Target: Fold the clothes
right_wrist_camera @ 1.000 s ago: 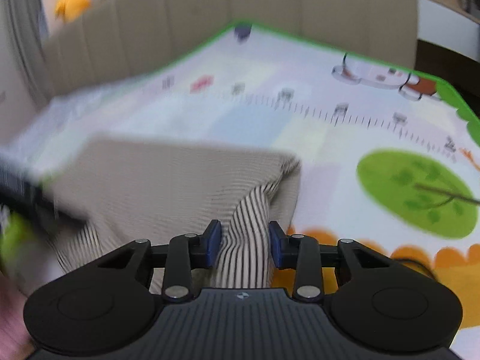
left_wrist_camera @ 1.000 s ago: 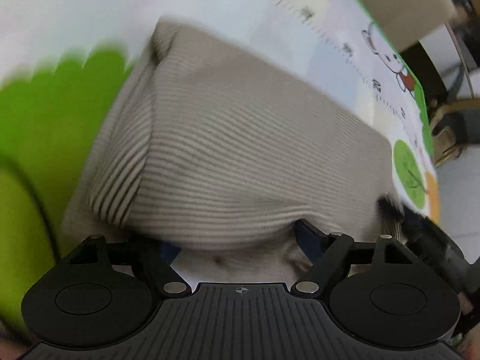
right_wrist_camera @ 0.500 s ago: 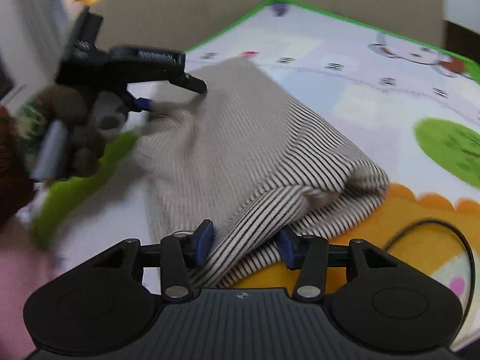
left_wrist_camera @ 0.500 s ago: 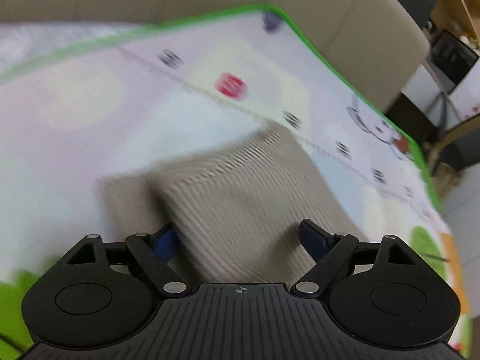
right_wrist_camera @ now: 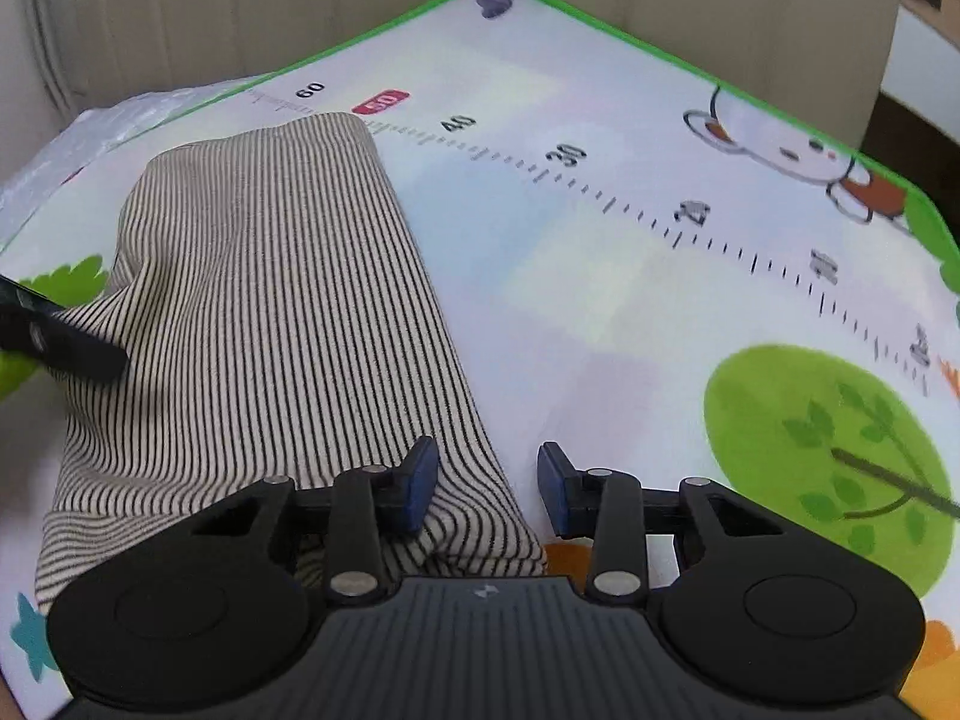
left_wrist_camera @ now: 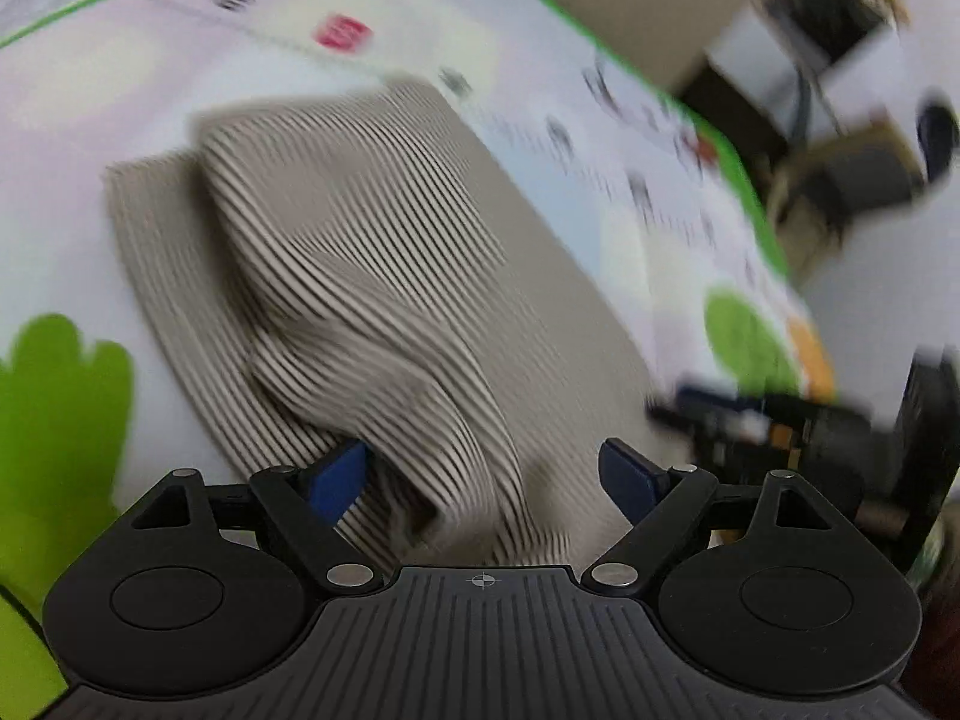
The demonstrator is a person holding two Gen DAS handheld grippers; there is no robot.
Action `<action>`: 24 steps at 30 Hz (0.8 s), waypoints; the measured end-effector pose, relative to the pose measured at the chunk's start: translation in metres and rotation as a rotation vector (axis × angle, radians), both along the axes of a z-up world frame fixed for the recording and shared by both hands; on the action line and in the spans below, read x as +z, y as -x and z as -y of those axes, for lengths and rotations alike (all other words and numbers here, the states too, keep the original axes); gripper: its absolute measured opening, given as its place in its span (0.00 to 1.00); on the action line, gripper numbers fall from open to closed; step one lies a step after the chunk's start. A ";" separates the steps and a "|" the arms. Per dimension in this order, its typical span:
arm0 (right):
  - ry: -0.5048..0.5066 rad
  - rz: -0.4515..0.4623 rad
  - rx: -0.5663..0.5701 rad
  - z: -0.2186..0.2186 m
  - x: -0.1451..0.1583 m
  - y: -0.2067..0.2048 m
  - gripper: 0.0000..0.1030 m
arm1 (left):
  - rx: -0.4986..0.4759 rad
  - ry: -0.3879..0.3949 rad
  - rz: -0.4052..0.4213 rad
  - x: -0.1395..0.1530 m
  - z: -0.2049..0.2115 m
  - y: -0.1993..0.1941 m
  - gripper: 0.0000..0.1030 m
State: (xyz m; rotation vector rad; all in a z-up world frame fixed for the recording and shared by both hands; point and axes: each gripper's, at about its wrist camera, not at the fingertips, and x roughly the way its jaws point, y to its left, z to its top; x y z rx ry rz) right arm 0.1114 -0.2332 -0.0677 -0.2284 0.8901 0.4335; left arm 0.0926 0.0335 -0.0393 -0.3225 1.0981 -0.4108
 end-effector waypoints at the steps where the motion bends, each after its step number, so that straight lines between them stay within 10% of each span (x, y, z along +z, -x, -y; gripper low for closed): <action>1: -0.005 0.001 -0.003 0.001 0.001 0.004 0.35 | -0.024 -0.030 0.008 -0.003 0.006 0.000 0.86; 4: -0.026 -0.014 -0.012 0.006 0.001 0.023 0.35 | -0.066 -0.136 0.073 -0.013 0.017 -0.016 0.85; 12: -0.154 -0.105 -0.018 -0.005 0.007 0.077 0.35 | -0.031 -0.081 0.196 -0.022 0.000 -0.053 0.87; 24: -0.024 0.178 0.172 -0.046 0.038 0.118 0.44 | 0.050 -0.390 0.282 0.011 -0.002 -0.011 0.92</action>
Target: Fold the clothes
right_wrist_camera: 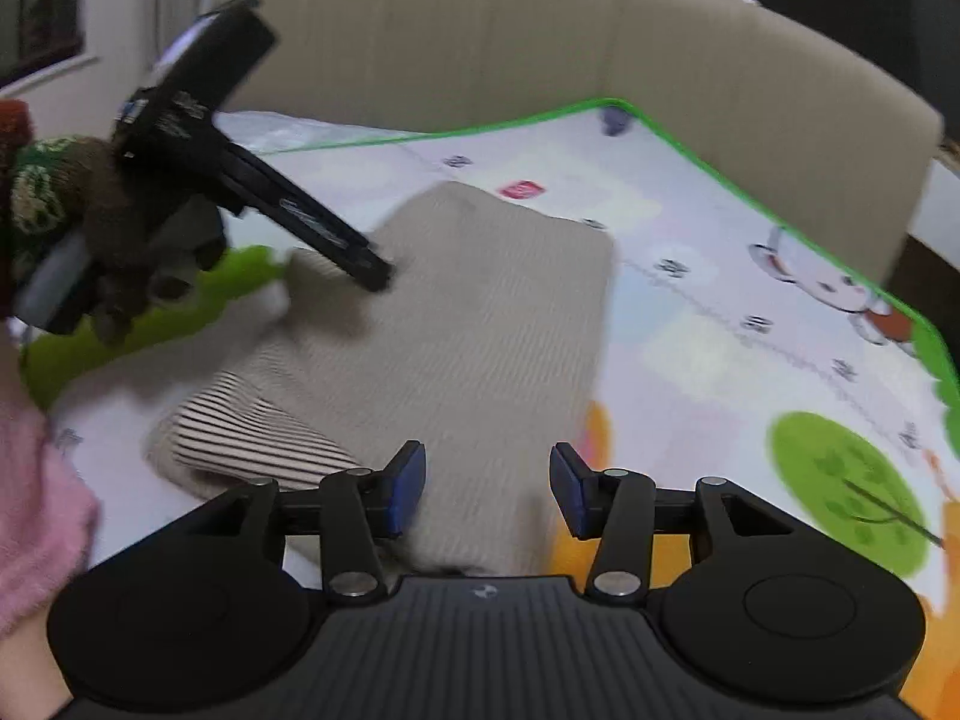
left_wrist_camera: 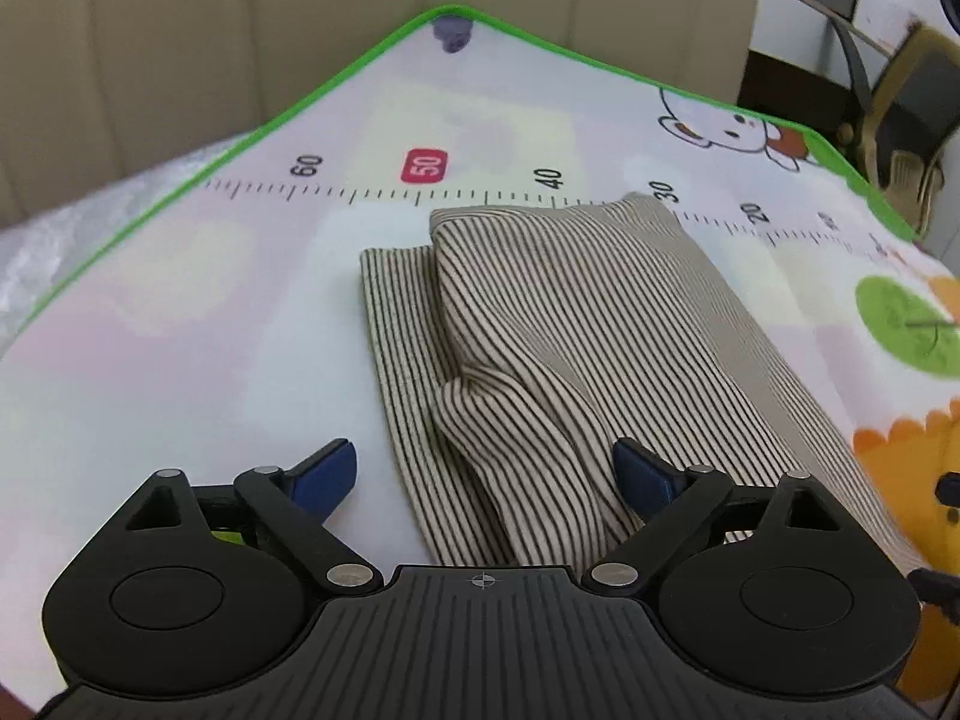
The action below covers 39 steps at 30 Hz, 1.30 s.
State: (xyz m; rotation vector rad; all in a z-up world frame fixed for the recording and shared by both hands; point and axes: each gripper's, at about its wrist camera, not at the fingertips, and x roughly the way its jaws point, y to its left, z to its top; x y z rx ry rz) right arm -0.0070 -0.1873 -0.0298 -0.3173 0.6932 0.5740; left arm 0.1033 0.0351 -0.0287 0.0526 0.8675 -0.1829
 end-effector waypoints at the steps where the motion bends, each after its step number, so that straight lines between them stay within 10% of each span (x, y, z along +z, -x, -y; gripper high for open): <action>1: -0.011 -0.018 0.007 -0.004 -0.002 -0.001 0.44 | -0.007 -0.008 0.002 0.001 0.003 0.001 0.93; 8: -0.060 -0.169 -0.051 -0.002 -0.024 -0.023 0.47 | -0.029 -0.039 -0.012 -0.002 0.008 0.008 0.94; 24: -0.021 -0.100 0.076 -0.030 -0.028 0.005 0.53 | 0.018 -0.069 0.061 0.024 0.010 0.054 1.00; 31: 0.086 0.007 0.233 -0.039 -0.010 0.029 0.56 | 0.075 0.018 0.034 0.026 -0.018 0.036 1.00; 39: 0.305 0.110 0.449 -0.063 -0.036 0.057 0.73 | -0.132 -0.063 0.122 0.041 -0.014 0.050 1.00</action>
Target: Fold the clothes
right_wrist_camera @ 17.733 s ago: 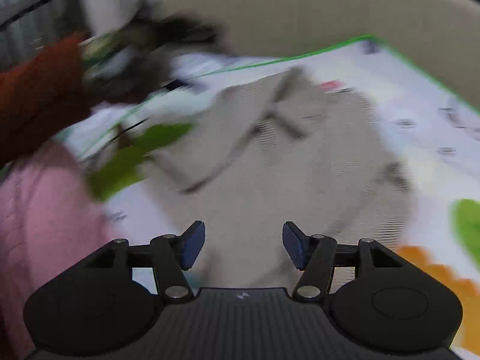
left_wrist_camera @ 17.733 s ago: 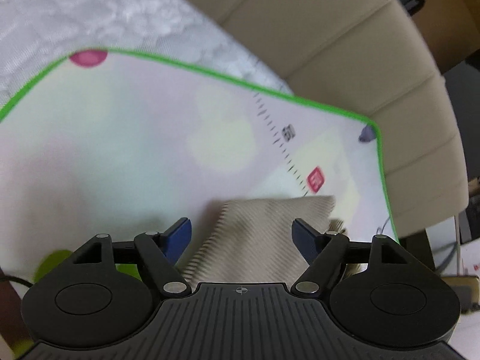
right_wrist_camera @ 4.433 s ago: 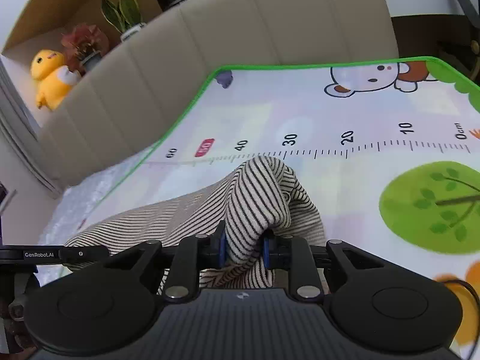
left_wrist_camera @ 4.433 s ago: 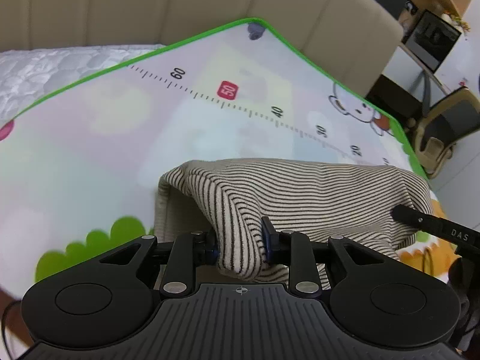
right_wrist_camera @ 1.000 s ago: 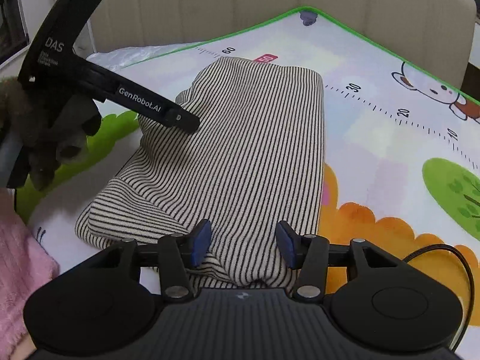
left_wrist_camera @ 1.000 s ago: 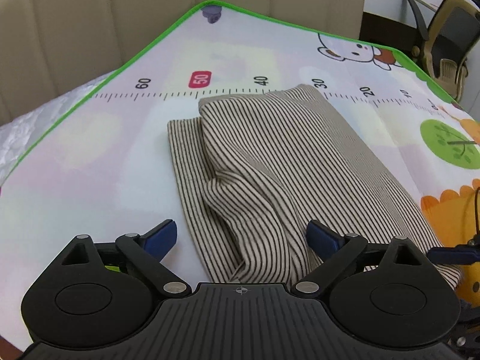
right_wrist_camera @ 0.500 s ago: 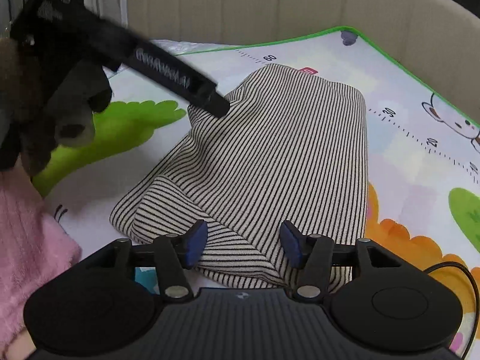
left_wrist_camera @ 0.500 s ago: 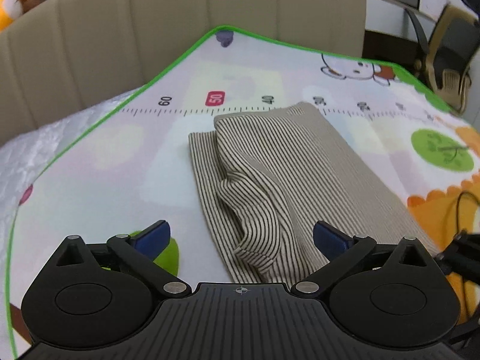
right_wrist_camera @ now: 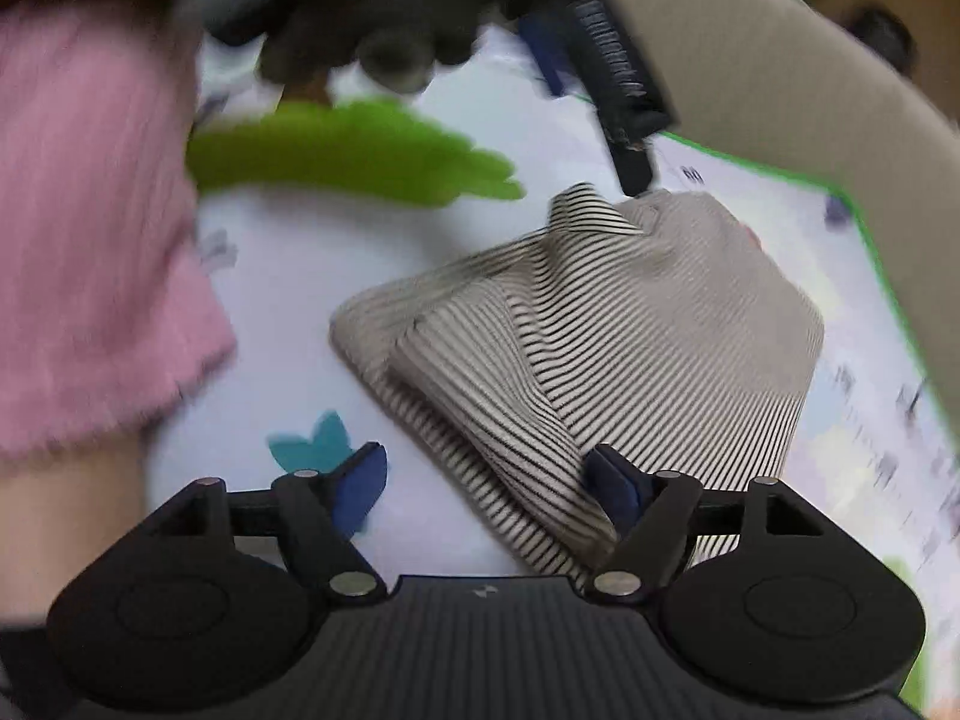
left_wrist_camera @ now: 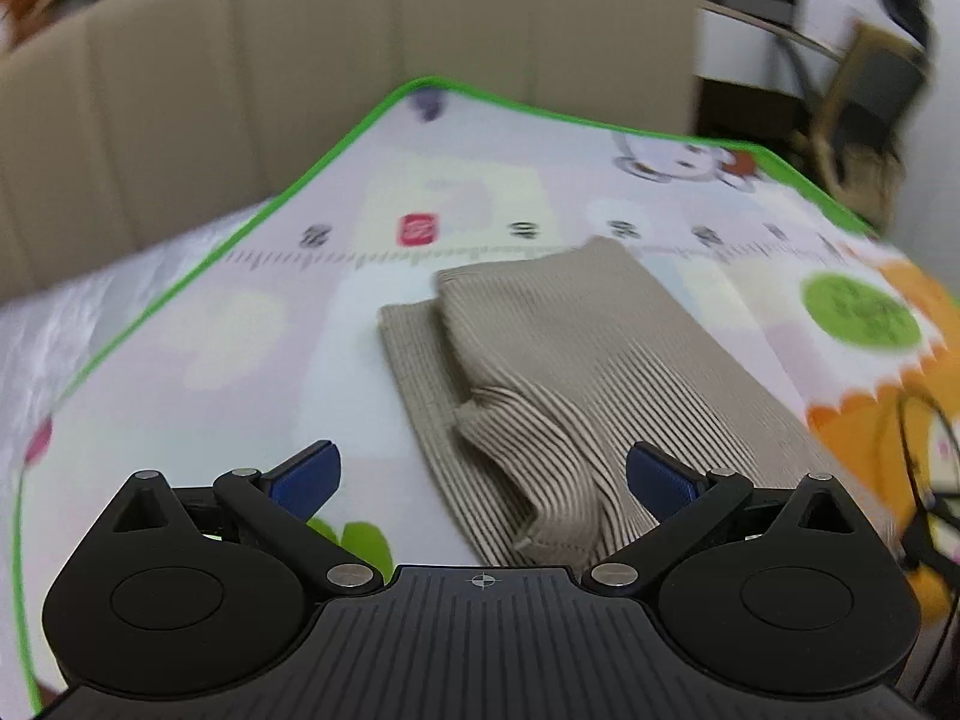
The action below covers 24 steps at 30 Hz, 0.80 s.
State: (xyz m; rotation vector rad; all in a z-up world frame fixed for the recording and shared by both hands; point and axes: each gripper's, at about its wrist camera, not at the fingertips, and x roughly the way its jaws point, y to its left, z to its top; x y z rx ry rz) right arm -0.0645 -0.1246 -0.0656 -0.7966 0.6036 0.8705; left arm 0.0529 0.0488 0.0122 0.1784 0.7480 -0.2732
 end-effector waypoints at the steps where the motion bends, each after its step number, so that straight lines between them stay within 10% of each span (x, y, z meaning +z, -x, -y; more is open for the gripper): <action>1: -0.012 -0.012 -0.019 -0.001 0.001 -0.003 0.66 | -0.049 -0.037 0.017 0.001 0.004 0.005 1.00; 5: -0.286 -0.340 -0.311 0.026 0.022 -0.058 0.47 | -0.272 -0.205 0.123 0.004 0.020 0.035 1.00; 10: -0.483 -0.615 -0.488 0.058 0.019 -0.097 0.46 | -0.454 -0.203 0.109 0.005 0.030 0.062 1.00; 16: -0.564 -0.736 -0.568 0.071 0.013 -0.110 0.46 | -0.454 -0.196 0.051 -0.012 0.047 0.058 1.00; 24: -0.529 -0.681 -0.549 0.069 0.021 -0.100 0.45 | -0.429 -0.222 0.022 -0.025 0.049 0.052 1.00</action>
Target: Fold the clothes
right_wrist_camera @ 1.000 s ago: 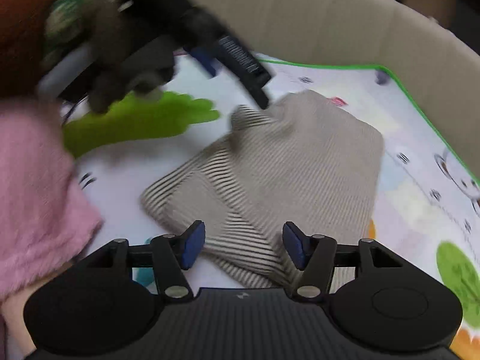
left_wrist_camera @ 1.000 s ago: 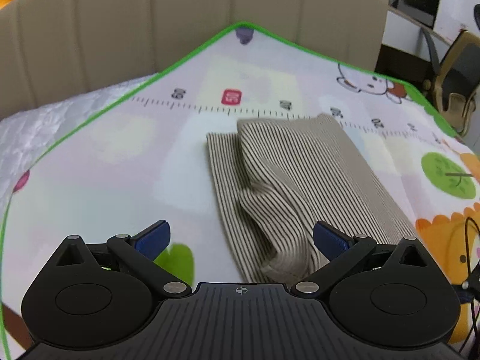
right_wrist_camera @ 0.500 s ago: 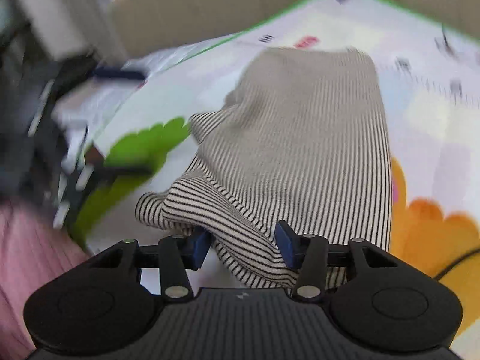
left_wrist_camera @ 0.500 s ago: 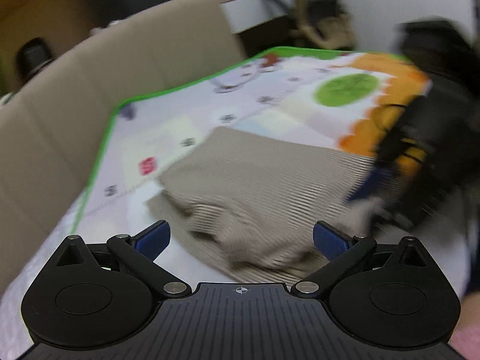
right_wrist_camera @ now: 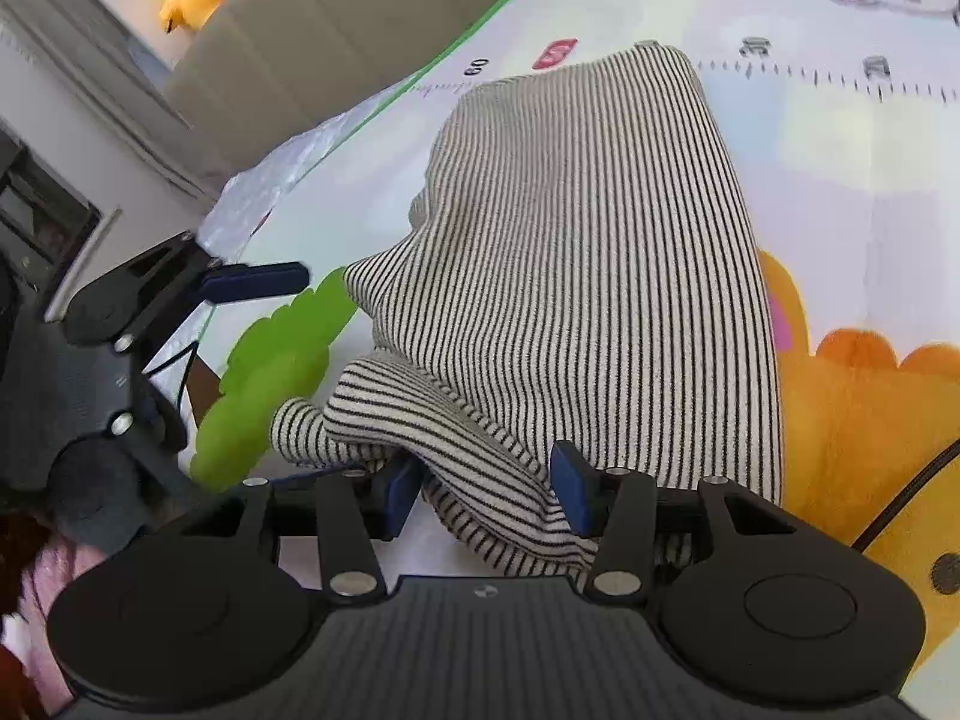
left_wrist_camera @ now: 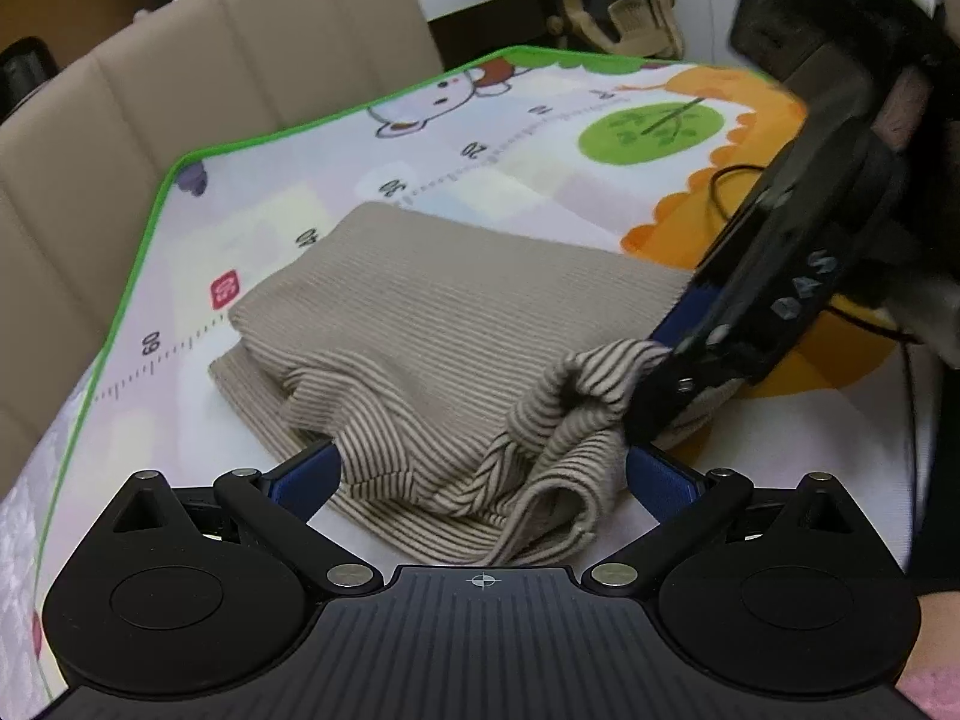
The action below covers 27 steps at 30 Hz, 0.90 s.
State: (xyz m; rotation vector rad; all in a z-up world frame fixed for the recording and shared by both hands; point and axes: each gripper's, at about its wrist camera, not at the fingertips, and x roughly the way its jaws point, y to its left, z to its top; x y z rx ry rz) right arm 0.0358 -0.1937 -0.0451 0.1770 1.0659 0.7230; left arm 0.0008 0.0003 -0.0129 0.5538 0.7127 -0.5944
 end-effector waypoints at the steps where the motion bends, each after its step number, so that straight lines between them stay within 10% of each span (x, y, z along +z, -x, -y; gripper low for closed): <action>1: 0.030 0.042 0.023 -0.004 0.006 0.006 0.46 | 0.014 -0.004 0.001 -0.003 0.000 -0.003 1.00; 6: 0.209 0.382 0.170 -0.012 0.035 0.049 0.46 | 0.055 0.050 -0.036 -0.006 -0.008 -0.015 1.00; 15: 0.497 0.667 0.350 -0.054 -0.014 0.073 0.52 | 0.156 0.185 -0.121 -0.003 -0.024 -0.032 1.00; 17: 0.552 0.725 0.390 -0.064 -0.026 0.073 0.33 | 0.168 0.195 -0.129 -0.002 -0.026 -0.032 1.00; 24: 0.406 0.541 0.347 -0.037 0.028 0.057 0.26 | 0.287 0.468 -0.067 0.043 -0.065 -0.040 1.00; 27: 0.410 0.488 0.408 -0.031 0.054 0.055 0.25 | 0.413 0.373 -0.052 0.048 -0.052 -0.077 1.00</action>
